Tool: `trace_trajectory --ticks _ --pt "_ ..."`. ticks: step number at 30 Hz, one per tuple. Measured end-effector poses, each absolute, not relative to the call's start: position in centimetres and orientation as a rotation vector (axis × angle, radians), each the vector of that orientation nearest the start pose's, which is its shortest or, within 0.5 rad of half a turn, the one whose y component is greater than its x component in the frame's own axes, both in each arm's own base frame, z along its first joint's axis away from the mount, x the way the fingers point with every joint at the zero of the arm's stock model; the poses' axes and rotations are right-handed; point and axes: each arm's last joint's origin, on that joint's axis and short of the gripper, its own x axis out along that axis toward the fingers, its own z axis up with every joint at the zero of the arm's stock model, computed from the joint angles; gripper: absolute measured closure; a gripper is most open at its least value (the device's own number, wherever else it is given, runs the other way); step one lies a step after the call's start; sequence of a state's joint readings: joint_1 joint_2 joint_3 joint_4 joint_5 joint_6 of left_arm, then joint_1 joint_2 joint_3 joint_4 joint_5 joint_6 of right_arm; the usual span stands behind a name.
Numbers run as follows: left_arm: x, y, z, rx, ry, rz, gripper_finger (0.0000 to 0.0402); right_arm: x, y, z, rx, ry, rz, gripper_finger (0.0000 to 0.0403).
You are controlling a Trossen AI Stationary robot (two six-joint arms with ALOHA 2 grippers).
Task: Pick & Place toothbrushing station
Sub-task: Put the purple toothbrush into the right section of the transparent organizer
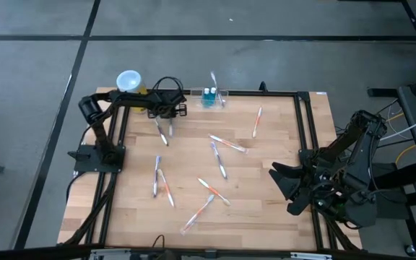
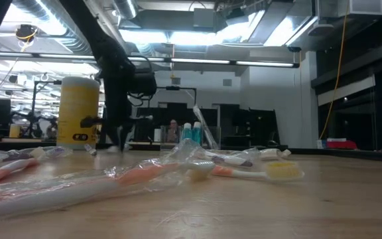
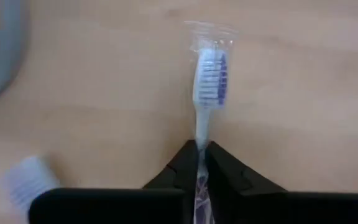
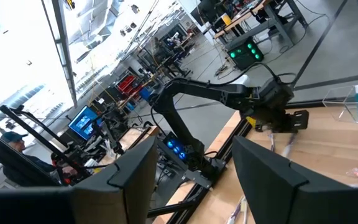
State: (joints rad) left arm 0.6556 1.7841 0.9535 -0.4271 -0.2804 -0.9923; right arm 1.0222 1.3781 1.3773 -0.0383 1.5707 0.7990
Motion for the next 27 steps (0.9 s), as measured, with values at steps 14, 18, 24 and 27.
trace_trajectory --ticks 14,18,24,27 --pt "28.9 19.3 25.1 -0.735 -0.045 0.866 0.0401 17.5 22.3 42.0 0.741 -0.214 -0.534 0.019" --pt "28.4 19.7 25.2 -0.6 -0.04 1.012 0.0401 17.5 22.3 42.0 0.741 -0.214 -0.534 0.019" --pt "28.9 20.8 24.5 -0.486 -0.124 1.115 0.0401 17.7 22.2 42.0 0.745 -0.218 -0.542 0.019" --pt "29.5 21.5 23.6 -0.516 -0.164 1.082 0.0401 17.6 22.1 42.0 0.749 -0.22 -0.541 0.019"
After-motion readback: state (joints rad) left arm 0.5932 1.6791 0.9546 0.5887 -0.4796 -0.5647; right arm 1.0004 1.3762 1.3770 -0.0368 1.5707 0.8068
